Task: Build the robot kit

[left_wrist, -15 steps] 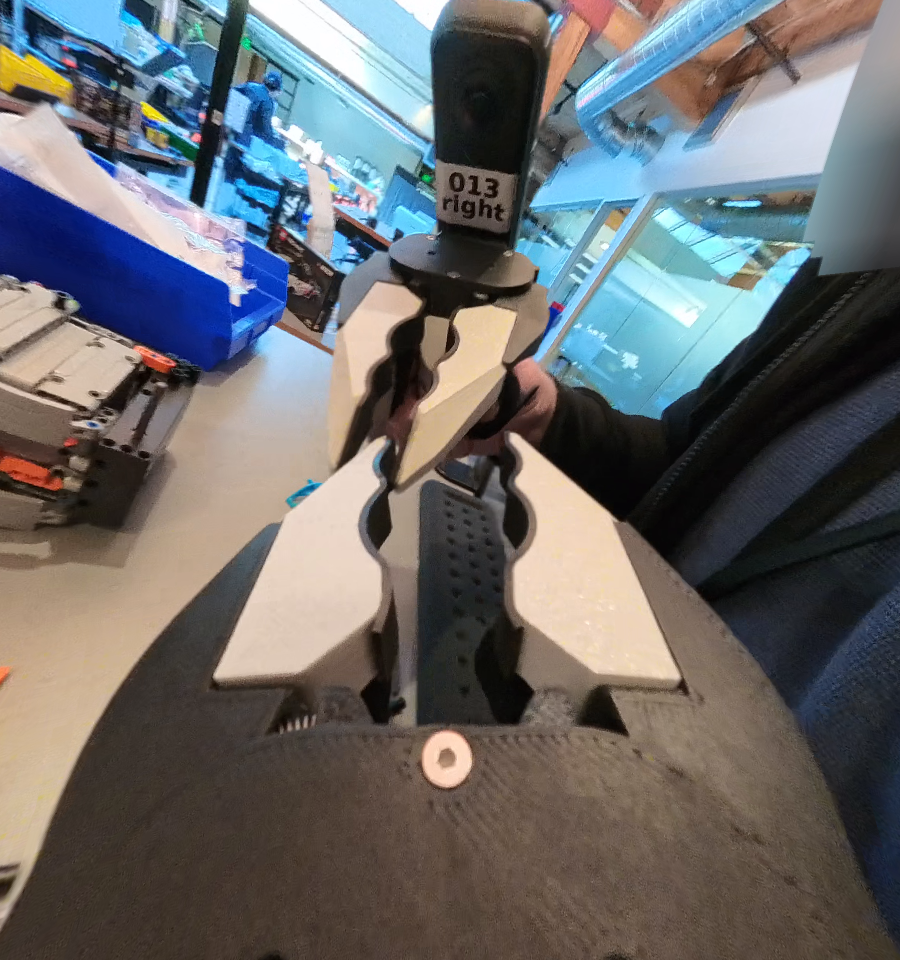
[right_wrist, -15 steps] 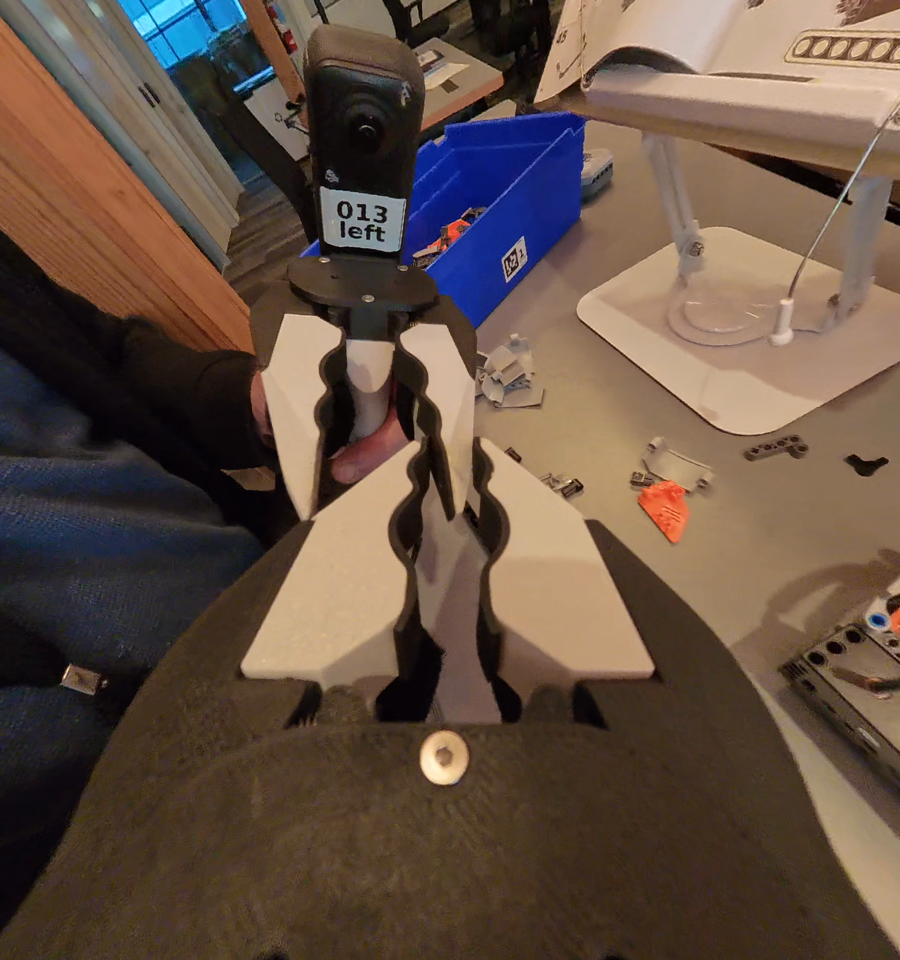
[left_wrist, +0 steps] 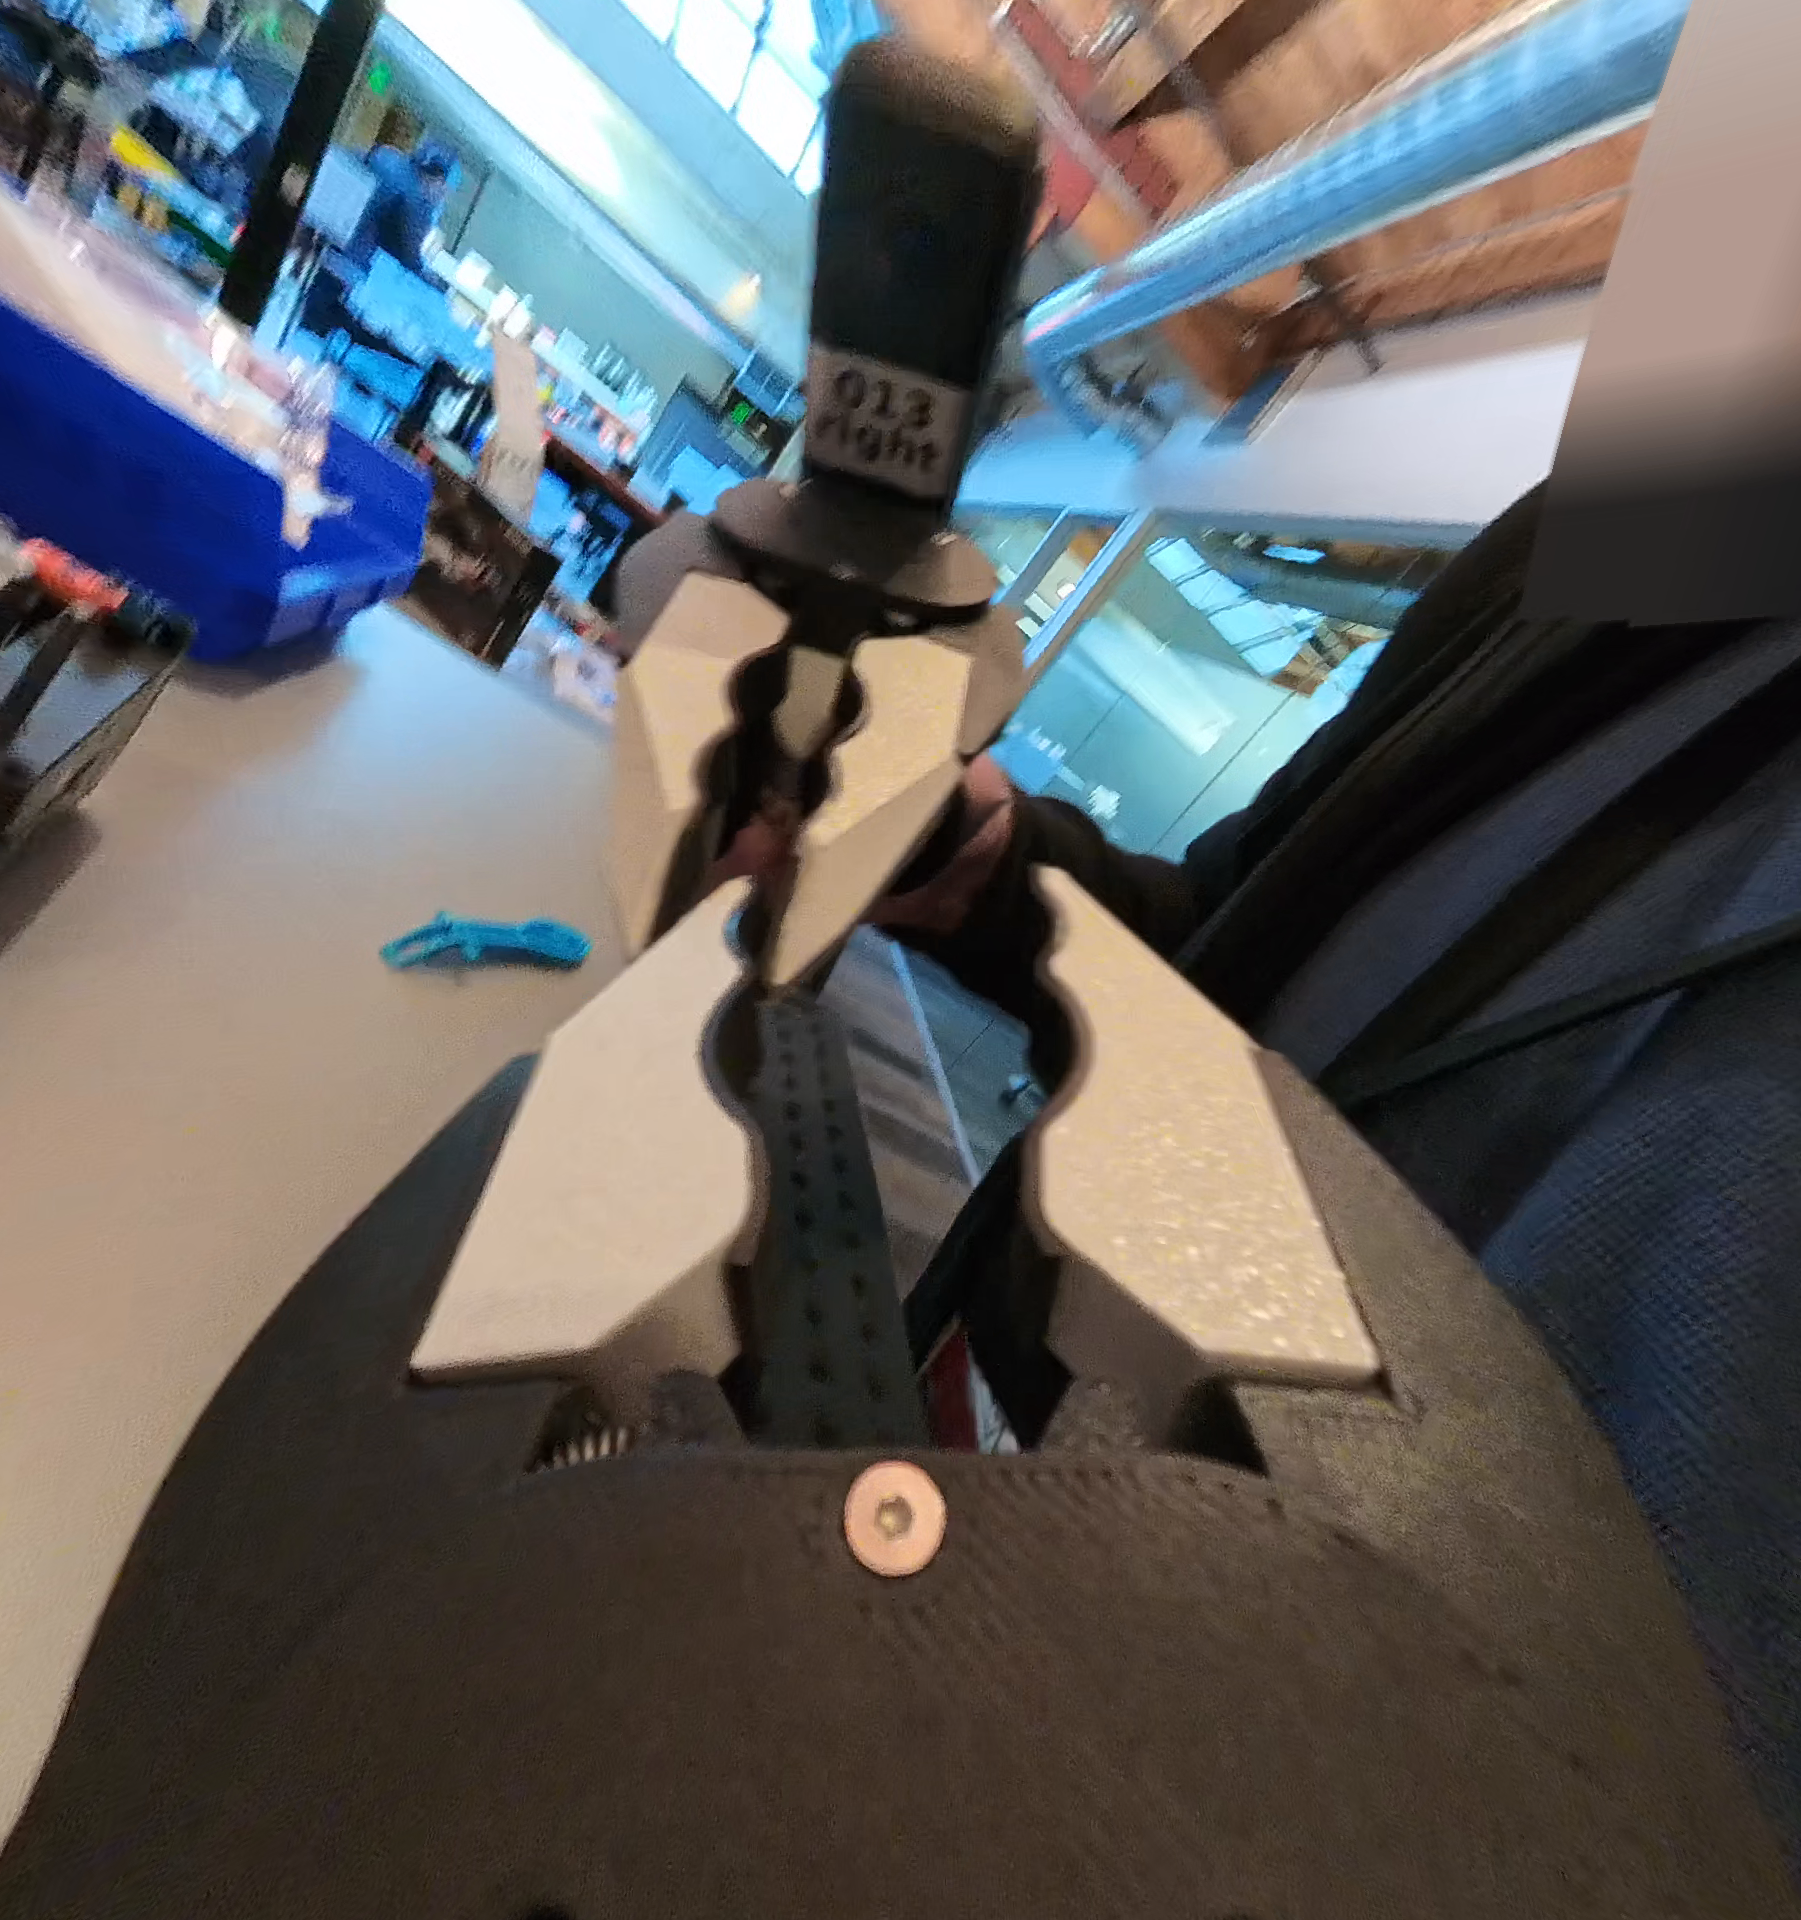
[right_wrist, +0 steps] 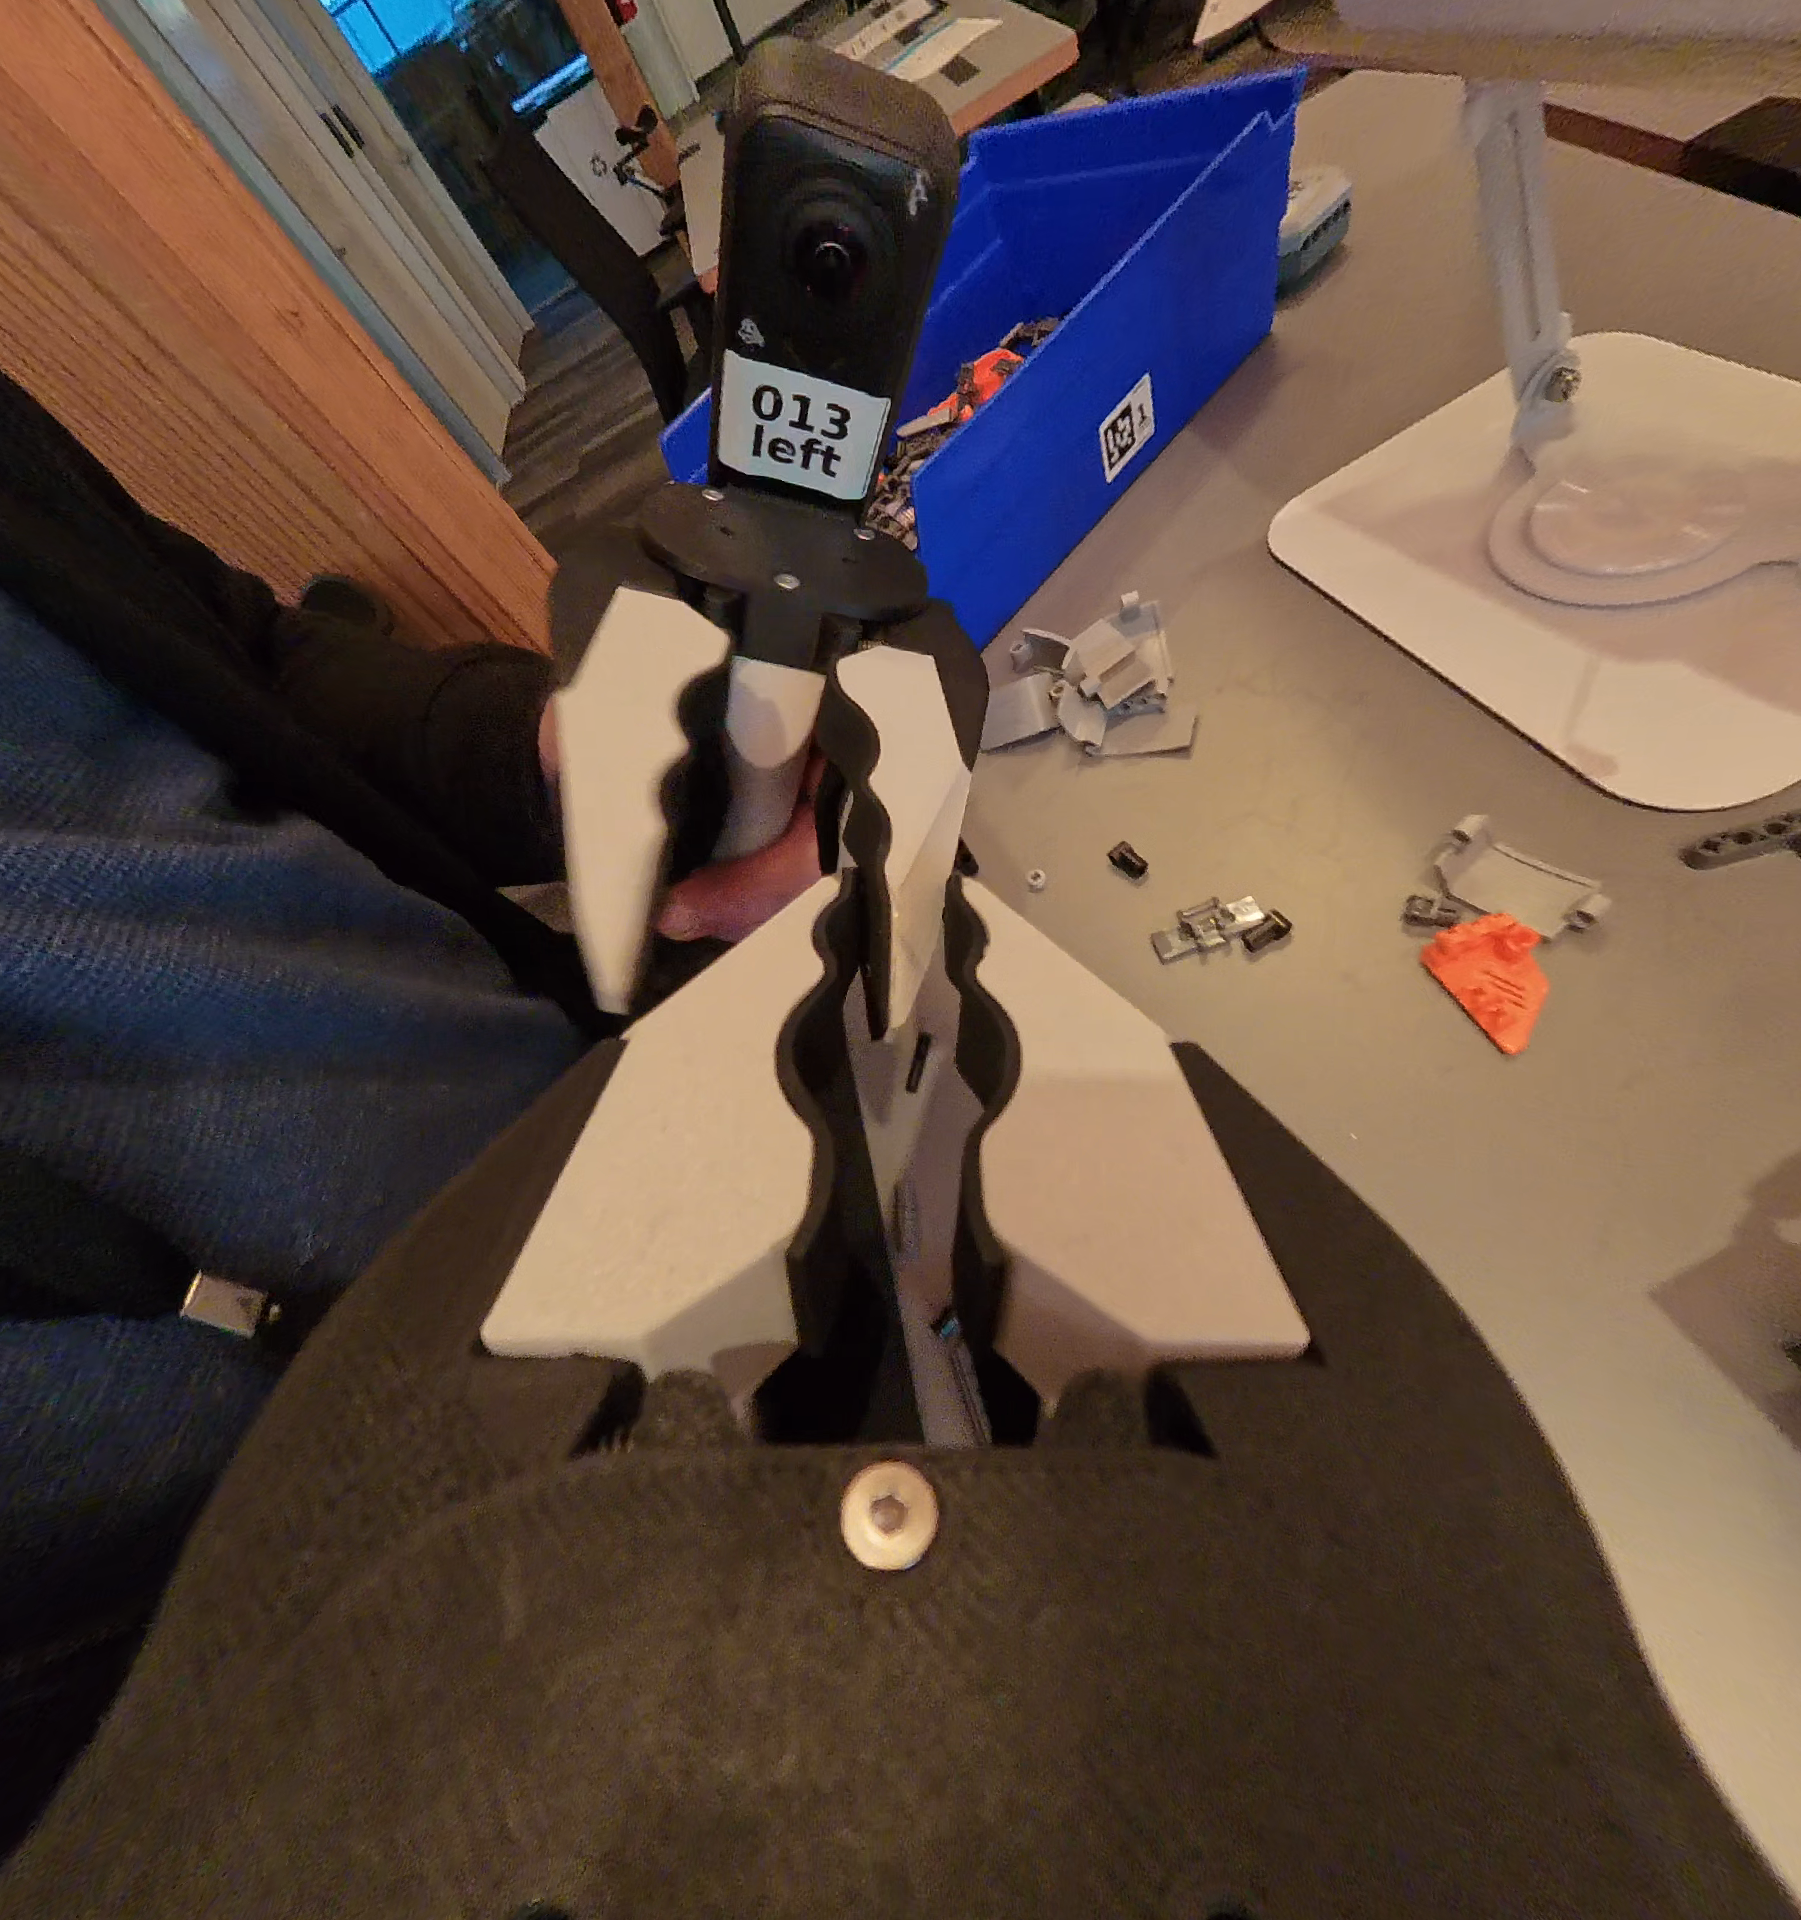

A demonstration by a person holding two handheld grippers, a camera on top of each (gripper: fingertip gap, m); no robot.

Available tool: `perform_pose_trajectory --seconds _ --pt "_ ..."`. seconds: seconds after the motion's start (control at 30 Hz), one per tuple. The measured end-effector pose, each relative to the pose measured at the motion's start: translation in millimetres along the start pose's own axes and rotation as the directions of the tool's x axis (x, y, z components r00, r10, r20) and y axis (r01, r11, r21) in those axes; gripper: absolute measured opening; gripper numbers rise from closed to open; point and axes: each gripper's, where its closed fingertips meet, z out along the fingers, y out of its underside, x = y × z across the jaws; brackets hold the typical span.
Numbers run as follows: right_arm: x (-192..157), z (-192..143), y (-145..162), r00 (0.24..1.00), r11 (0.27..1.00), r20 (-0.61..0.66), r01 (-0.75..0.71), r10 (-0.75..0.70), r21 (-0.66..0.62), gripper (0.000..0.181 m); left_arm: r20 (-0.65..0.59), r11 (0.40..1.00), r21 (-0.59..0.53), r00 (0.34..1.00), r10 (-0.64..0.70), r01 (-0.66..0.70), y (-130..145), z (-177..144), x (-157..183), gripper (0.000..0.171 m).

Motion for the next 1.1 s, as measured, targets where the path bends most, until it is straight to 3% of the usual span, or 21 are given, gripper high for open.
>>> perform_pose_trajectory --seconds 0.03,0.1,0.2,0.33,0.43,0.6,0.8,0.9,1.03,1.1 --pt "-3 4 -1 1.0 1.0 0.009 0.0 -0.001 0.012 0.014 0.032 1.0 -0.015 0.999 0.003 -0.002 4 -4 -4 0.032" --pt "-4 4 -9 1.0 0.999 0.003 0.007 -0.007 0.041 0.037 0.055 0.999 -0.004 0.998 0.036 -0.036 1 -16 -3 0.025" --pt "21 -15 0 0.994 1.0 -0.103 0.025 -0.026 -0.005 0.023 0.22 0.995 -0.046 0.97 0.099 -0.092 -2 -53 -18 0.025" --pt "45 -19 44 0.971 0.981 -0.216 0.06 -0.1 -0.182 0.017 0.432 0.963 -0.258 0.883 0.182 -0.073 25 -97 -48 0.026" --pt "48 -5 79 0.963 0.949 -0.227 0.073 -0.147 -0.307 0.015 0.516 0.888 -0.458 0.806 0.288 -0.024 61 -111 -68 0.029" --pt "30 15 123 0.981 0.913 -0.158 0.041 -0.115 -0.405 0.016 0.426 0.752 -0.659 0.815 0.394 -0.018 109 -108 -69 0.025" --pt "23 13 141 0.983 0.919 -0.171 -0.005 -0.068 -0.395 0.013 0.3 0.562 -0.825 0.8 0.52 -0.056 141 -108 -79 0.024" --pt "25 7 150 0.979 0.911 -0.194 -0.026 -0.059 -0.411 0.015 0.296 0.551 -0.833 0.801 0.521 -0.05 147 -109 -82 0.024" --pt "20 13 159 0.979 0.897 -0.192 -0.021 -0.071 -0.442 0.017 0.344 0.612 -0.79 0.794 0.501 -0.043 137 -111 -81 0.022" --pt "20 18 162 0.975 0.888 -0.197 0.0 -0.102 -0.46 0.014 0.357 0.608 -0.793 0.786 0.505 -0.03 136 -118 -82 0.022"
